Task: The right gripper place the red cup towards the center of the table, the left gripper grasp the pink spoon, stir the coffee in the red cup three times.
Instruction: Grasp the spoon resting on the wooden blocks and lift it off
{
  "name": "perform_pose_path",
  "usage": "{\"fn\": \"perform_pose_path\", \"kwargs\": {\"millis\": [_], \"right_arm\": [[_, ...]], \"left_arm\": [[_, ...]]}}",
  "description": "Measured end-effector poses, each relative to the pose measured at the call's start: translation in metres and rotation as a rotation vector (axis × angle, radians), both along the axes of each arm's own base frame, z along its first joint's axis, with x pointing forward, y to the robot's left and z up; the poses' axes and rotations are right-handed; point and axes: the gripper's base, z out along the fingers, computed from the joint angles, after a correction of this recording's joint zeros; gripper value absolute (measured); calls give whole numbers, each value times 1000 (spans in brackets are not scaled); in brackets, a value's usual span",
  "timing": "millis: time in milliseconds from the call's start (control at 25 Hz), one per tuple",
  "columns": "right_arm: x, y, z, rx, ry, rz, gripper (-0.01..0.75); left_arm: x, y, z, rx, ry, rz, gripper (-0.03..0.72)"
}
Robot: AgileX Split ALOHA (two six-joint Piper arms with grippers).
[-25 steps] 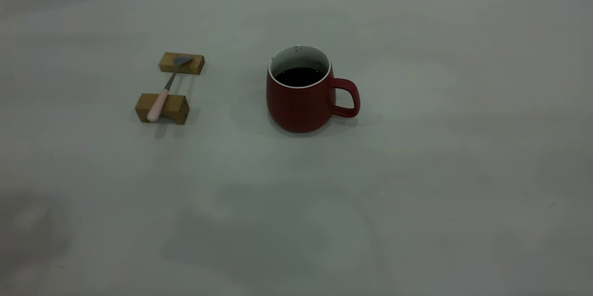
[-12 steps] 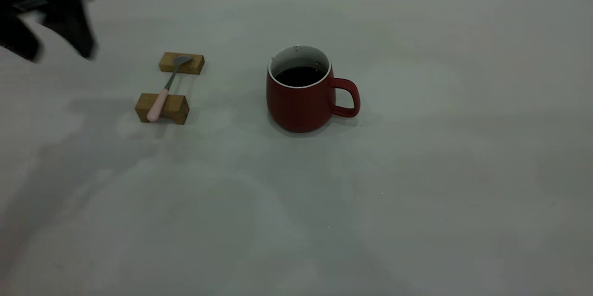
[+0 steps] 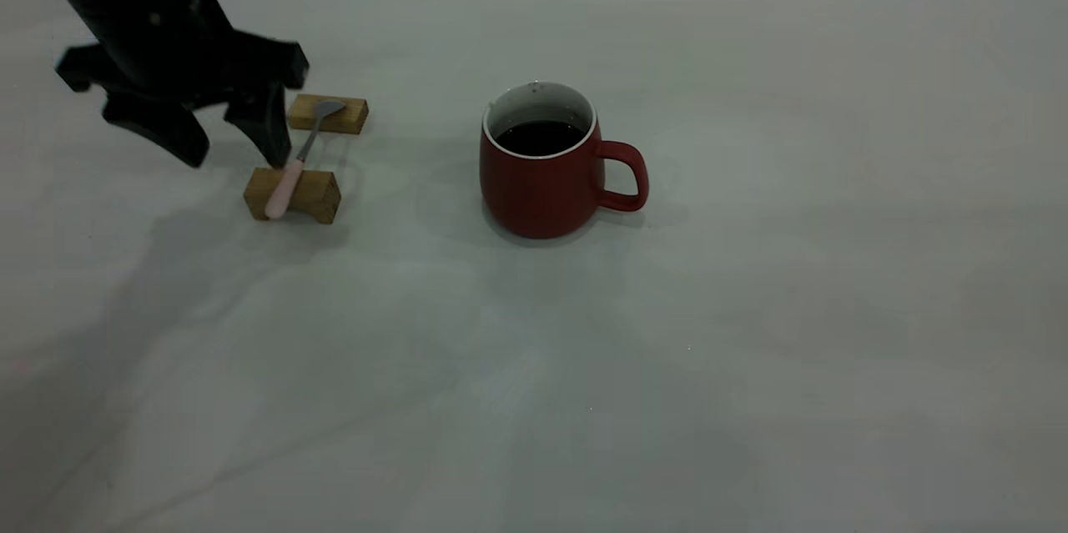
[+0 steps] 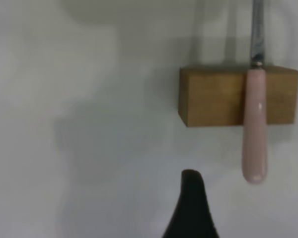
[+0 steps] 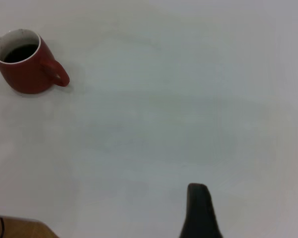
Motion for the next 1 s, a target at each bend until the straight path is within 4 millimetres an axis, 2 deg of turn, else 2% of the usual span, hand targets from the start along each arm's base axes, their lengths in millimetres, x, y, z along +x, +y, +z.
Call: {"fn": "perform_pose_path", "kwargs": {"millis": [200, 400, 920, 1000], "right_arm": [[0, 0, 0, 0, 0, 0, 587], [0, 0, 0, 0, 0, 0, 587], [0, 0, 0, 0, 0, 0, 587], [0, 0, 0, 0, 0, 0, 587]], "left_arm": [[-1, -7, -22, 0, 20, -9, 663], [-1, -9, -32, 2, 27, -15, 639], [-1, -9, -43, 2, 26, -10, 359], [0, -9, -44, 1, 20, -10, 293]]}}
